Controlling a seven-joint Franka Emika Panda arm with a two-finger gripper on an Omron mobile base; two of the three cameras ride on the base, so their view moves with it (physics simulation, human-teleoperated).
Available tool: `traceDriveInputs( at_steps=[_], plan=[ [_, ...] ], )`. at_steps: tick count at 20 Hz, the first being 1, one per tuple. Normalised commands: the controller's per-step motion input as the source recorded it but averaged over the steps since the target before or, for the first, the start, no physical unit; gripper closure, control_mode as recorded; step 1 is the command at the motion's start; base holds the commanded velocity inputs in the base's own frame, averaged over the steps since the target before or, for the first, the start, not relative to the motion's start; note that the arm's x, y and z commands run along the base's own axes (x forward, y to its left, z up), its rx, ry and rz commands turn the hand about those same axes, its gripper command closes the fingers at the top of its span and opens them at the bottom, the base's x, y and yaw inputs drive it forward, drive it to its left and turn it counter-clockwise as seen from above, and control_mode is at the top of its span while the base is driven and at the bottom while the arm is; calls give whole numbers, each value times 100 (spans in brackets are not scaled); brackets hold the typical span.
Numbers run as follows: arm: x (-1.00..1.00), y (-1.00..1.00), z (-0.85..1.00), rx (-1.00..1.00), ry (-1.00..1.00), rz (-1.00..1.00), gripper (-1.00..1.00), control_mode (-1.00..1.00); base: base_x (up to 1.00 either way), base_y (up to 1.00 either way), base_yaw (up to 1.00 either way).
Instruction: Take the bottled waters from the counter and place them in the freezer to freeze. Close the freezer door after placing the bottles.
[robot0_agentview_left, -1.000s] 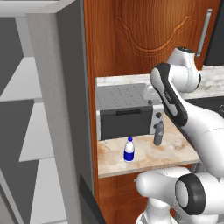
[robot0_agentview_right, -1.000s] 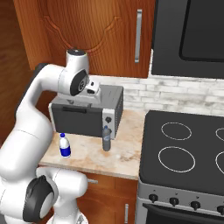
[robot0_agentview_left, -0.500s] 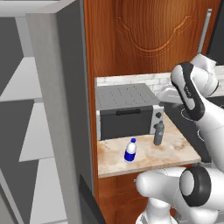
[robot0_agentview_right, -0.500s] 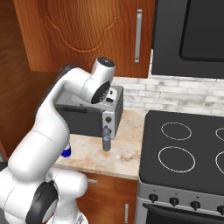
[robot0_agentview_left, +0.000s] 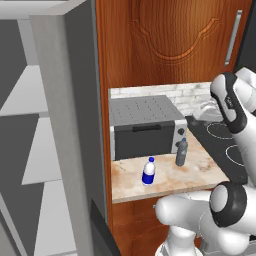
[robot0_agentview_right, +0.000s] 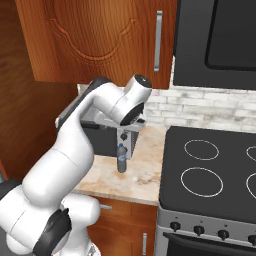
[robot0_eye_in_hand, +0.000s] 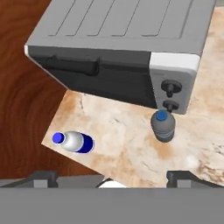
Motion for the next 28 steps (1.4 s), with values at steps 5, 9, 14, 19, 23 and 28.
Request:
traceDriveInputs(
  at_steps=[5,9,14,19,23,28],
  plan=[
    [-6,-18,-16,0,-28,16,-100,-100,0,0,0],
    [-3,-2,-25,0,-43,18,-100,-100,0,0,0],
    [-2,-5,-40,-2,-54,18,-100,-100,0,0,0],
    [-3,-30,-49,0,-42,19,-100,-100,0,0,0],
    [0,-33,-22,0,-16,14,-100,-100,0,0,0],
    [0,-7,-1,0,0,0,-100,-100,0,0,0]
  ],
)
